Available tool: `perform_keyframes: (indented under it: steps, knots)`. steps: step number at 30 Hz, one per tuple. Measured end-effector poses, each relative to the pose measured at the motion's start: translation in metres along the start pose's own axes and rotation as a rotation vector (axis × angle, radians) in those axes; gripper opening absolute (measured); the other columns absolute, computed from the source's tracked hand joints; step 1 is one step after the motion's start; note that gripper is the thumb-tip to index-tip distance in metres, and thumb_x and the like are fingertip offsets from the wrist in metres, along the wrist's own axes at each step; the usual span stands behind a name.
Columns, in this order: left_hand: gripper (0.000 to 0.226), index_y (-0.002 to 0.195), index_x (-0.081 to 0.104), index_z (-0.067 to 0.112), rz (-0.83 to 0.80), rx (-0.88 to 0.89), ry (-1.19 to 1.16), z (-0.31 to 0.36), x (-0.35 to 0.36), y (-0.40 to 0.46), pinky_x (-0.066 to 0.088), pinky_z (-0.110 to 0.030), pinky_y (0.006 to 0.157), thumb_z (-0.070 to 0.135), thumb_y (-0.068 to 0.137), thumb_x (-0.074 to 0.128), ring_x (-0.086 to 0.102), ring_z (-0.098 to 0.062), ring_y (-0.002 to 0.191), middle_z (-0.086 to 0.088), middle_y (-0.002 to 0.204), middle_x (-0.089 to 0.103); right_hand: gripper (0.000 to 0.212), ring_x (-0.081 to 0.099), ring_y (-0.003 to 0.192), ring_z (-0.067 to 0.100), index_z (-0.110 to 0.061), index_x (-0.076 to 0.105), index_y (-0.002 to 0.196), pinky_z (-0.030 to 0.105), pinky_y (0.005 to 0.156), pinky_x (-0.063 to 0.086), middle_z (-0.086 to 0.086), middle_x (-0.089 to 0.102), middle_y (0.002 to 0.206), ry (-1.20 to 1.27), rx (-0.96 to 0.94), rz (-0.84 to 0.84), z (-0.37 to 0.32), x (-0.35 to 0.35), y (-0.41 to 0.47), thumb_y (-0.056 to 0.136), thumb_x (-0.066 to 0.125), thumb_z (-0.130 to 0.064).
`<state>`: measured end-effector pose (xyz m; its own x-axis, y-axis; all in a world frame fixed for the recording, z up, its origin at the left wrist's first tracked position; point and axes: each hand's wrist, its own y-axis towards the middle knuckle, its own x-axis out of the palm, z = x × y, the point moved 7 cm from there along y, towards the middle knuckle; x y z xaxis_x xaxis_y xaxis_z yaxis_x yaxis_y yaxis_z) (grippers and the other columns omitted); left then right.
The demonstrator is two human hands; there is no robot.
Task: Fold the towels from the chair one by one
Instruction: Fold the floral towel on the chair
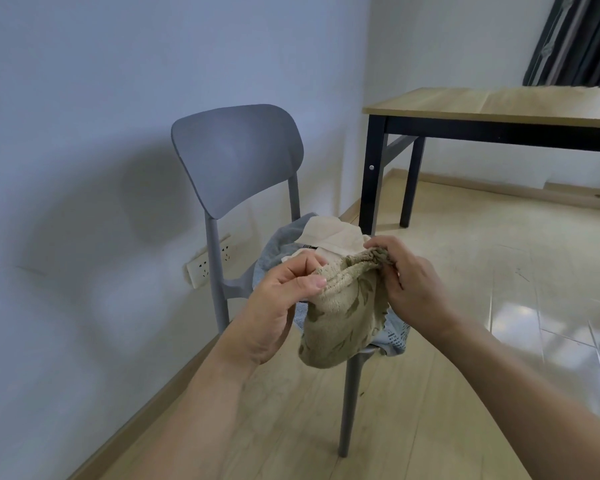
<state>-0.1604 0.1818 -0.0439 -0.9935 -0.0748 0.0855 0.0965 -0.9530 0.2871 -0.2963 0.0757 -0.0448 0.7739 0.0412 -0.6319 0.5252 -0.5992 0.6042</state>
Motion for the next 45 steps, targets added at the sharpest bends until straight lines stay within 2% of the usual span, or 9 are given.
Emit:
perform_keyframes:
  steps: [2, 7, 11, 16, 23, 27, 31, 38, 45]
  knots:
    - [0.017, 0.059, 0.051, 0.022, -0.02, 0.017, 0.042, 0.003, 0.0, 0.0, 0.034, -0.029, 0.078, 0.024, 0.073, 0.062, 0.04, -0.02, 0.082, -0.003, 0.081, 0.045, 0.029, 0.052, 0.07, -0.002, -0.017, 0.055, 0.116, 0.012, 0.057, 0.036, 0.0, 0.06, 0.083, -0.004, -0.001, -0.012, 0.0, 0.001, 0.001, 0.093, 0.044, -0.002]
    - [0.023, 0.067, 0.039, 0.035, 0.02, -0.004, 0.832, 0.0, -0.008, -0.003, 0.03, -0.029, 0.074, 0.044, 0.081, 0.055, 0.037, -0.016, 0.09, 0.011, 0.077, 0.039, 0.03, 0.049, 0.064, -0.002, -0.015, 0.056, 0.113, 0.01, 0.054, 0.034, -0.009, 0.054, 0.073, -0.026, 0.045, -0.056, 0.008, -0.001, 0.001, 0.092, 0.044, 0.002]
    - [0.021, 0.091, 0.039, 0.038, -0.011, -0.078, 0.972, 0.001, 0.0, -0.007, 0.035, -0.026, 0.073, 0.029, 0.089, 0.059, 0.036, -0.015, 0.098, 0.004, 0.094, 0.042, 0.029, 0.05, 0.071, -0.004, -0.017, 0.057, 0.109, 0.01, 0.057, 0.036, -0.004, 0.058, 0.085, -0.046, 0.06, -0.147, 0.009, 0.005, 0.001, 0.093, 0.042, 0.001]
    - [0.024, 0.1, 0.046, 0.044, -0.013, -0.026, 0.786, 0.006, 0.0, -0.006, 0.041, -0.014, 0.064, 0.025, 0.092, 0.058, 0.043, -0.002, 0.069, 0.011, 0.086, 0.046, 0.028, 0.055, 0.071, 0.011, -0.017, 0.057, 0.108, 0.019, 0.058, 0.041, 0.0, 0.06, 0.081, -0.063, 0.077, -0.129, 0.013, 0.001, 0.002, 0.092, 0.042, 0.002]
    - [0.019, 0.115, 0.045, 0.044, 0.117, -0.007, 1.255, 0.0, -0.011, 0.0, 0.048, -0.033, 0.078, 0.039, 0.097, 0.042, 0.053, -0.014, 0.089, 0.01, 0.1, 0.047, 0.029, 0.051, 0.067, 0.008, -0.024, 0.055, 0.111, 0.023, 0.055, 0.04, -0.004, 0.057, 0.079, -0.015, 0.135, -0.145, 0.01, 0.003, 0.005, 0.094, 0.045, -0.004]
    - [0.012, 0.093, 0.058, 0.039, 0.051, -0.145, 1.266, -0.012, -0.013, 0.003, 0.044, -0.038, 0.088, 0.046, 0.093, 0.047, 0.047, -0.014, 0.092, 0.01, 0.095, 0.039, 0.029, 0.047, 0.064, 0.002, -0.023, 0.053, 0.114, 0.014, 0.054, 0.034, -0.01, 0.051, 0.073, -0.018, 0.117, -0.2, 0.002, 0.008, 0.004, 0.094, 0.045, -0.004]
    - [0.026, 0.074, 0.056, 0.031, 0.005, -0.212, 0.913, -0.019, -0.015, 0.0, 0.041, -0.041, 0.095, 0.056, 0.077, 0.063, 0.045, -0.011, 0.106, 0.025, 0.103, 0.038, 0.028, 0.053, 0.074, 0.005, -0.02, 0.056, 0.111, 0.015, 0.062, 0.039, -0.009, 0.058, 0.083, -0.065, 0.094, -0.199, 0.001, 0.004, 0.004, 0.093, 0.043, -0.002]
    - [0.016, 0.08, 0.054, 0.023, 0.029, 0.022, 0.684, 0.001, -0.007, -0.002, 0.039, -0.012, 0.081, 0.023, 0.086, 0.068, 0.047, 0.003, 0.1, 0.022, 0.111, 0.041, 0.027, 0.059, 0.085, 0.017, -0.017, 0.06, 0.11, 0.034, 0.073, 0.052, 0.001, 0.065, 0.091, -0.093, 0.121, -0.214, 0.008, 0.006, 0.004, 0.096, 0.039, -0.006]
    - [0.026, 0.078, 0.065, 0.031, -0.189, -0.273, 1.058, -0.022, 0.004, -0.005, 0.016, -0.033, 0.1, 0.04, 0.094, 0.046, 0.017, -0.004, 0.109, 0.026, 0.112, 0.028, 0.031, 0.059, 0.086, 0.019, -0.019, 0.059, 0.11, 0.039, 0.076, 0.051, 0.002, 0.065, 0.093, -0.165, 0.057, -0.283, 0.003, 0.008, 0.003, 0.092, 0.039, -0.004]
